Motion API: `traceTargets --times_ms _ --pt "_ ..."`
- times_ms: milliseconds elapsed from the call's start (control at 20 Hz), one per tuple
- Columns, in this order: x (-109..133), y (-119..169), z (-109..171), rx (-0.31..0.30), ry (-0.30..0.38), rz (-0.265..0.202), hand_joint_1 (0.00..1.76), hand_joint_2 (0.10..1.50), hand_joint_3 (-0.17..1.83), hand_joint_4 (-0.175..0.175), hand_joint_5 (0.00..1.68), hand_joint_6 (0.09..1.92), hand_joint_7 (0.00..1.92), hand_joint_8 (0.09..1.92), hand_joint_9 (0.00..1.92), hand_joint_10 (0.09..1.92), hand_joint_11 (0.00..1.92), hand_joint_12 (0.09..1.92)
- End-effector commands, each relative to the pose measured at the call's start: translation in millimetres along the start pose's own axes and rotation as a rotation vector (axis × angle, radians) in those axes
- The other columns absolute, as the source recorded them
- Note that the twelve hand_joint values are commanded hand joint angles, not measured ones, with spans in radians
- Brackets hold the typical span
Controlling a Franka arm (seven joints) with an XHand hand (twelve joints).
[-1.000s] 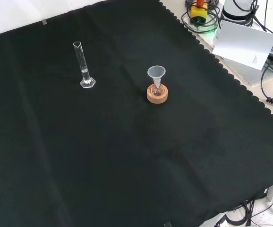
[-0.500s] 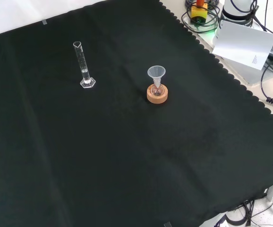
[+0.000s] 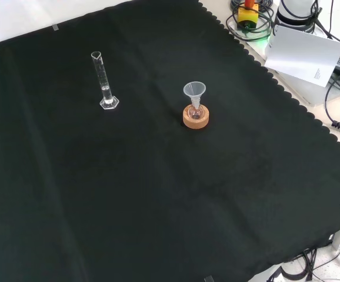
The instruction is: Pick up the graduated cylinder.
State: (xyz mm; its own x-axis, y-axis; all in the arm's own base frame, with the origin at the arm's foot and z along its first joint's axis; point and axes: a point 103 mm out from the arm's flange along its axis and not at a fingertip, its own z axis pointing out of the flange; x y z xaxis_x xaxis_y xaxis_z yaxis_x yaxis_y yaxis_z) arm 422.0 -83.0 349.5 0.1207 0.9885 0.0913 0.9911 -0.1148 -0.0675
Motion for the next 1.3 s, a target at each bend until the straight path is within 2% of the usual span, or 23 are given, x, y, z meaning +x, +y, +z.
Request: traceTargets --times_ms 50,400,650,900,1300 --pt "-34.8 76.1 45.1 -0.021 0.096 -0.022 0.37 1.23 -0.08 -0.035 0.23 0.09 0.08 0.57 0.26 0.65 0.1 1.38" --pt "-42.3 107.8 80.9 -0.024 0.166 -0.03 0.41 1.19 -0.11 -0.037 0.23 0.09 0.08 0.58 0.27 0.66 0.1 1.38" --pt "-52.6 119.5 98.1 -0.017 0.218 -0.051 0.44 1.16 -0.13 -0.038 0.22 0.09 0.08 0.59 0.27 0.66 0.11 1.38" --pt "-66.5 126.0 118.2 -0.006 0.27 -0.042 0.47 1.14 -0.15 -0.038 0.22 0.09 0.08 0.59 0.27 0.66 0.12 1.38" --pt "-87.0 128.9 138.0 -0.081 0.396 -0.085 0.55 1.1 -0.17 -0.041 0.25 0.09 0.17 0.63 0.37 0.68 0.16 1.38"
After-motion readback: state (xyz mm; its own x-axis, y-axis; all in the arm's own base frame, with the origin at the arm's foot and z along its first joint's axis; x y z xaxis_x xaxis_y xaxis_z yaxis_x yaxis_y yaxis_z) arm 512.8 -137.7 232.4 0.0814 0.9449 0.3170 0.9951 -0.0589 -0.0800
